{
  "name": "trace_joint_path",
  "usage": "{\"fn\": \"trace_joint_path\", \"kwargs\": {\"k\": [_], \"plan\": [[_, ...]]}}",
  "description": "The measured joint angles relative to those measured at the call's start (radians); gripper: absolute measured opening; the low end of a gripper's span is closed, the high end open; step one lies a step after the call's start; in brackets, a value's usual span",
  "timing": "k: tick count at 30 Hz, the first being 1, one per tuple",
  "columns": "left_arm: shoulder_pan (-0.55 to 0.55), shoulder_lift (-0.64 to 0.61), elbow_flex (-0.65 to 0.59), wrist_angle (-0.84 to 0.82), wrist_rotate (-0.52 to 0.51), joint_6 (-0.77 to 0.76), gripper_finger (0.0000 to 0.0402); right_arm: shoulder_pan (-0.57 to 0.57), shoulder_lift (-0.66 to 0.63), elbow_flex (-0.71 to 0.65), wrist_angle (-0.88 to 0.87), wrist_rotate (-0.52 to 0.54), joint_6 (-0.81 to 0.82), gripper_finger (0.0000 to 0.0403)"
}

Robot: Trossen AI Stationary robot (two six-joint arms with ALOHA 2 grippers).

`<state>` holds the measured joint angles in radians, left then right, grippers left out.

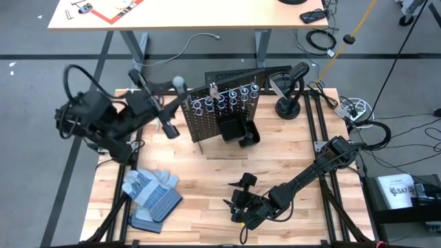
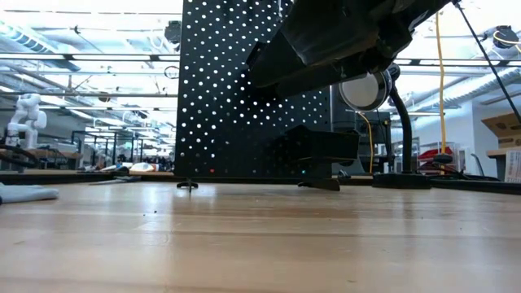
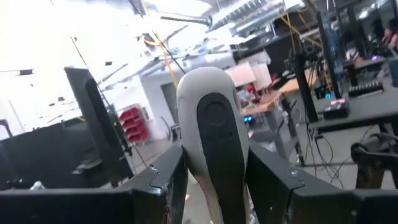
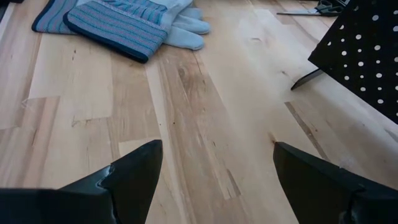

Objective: Hang tools onto peg board
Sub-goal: Hang the gray screwdriver on the black pegboard

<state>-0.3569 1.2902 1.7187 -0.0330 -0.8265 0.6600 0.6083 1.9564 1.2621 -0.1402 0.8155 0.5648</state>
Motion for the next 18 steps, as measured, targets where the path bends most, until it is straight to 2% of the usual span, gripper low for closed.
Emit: {"fn": "trace_joint_path", "kwargs": {"k": [6, 12, 18], "plan": [[0.105, -0.008, -0.007, -0.036, 0.142, -0.076, 0.0140, 0.000, 0.000, 0.000, 0.000, 0.000, 0.000, 0.0301], [0.185, 0.004, -0.007, -0.091, 0.190, -0.150, 0.0140, 0.000, 0.000, 0.000, 0.000, 0.000, 0.000, 0.0301], [0.210, 0.011, -0.008, -0.088, 0.215, -0.158, 0.0140, 0.000, 0.000, 0.000, -0.001, 0.000, -0.002, 0.0301]]}}
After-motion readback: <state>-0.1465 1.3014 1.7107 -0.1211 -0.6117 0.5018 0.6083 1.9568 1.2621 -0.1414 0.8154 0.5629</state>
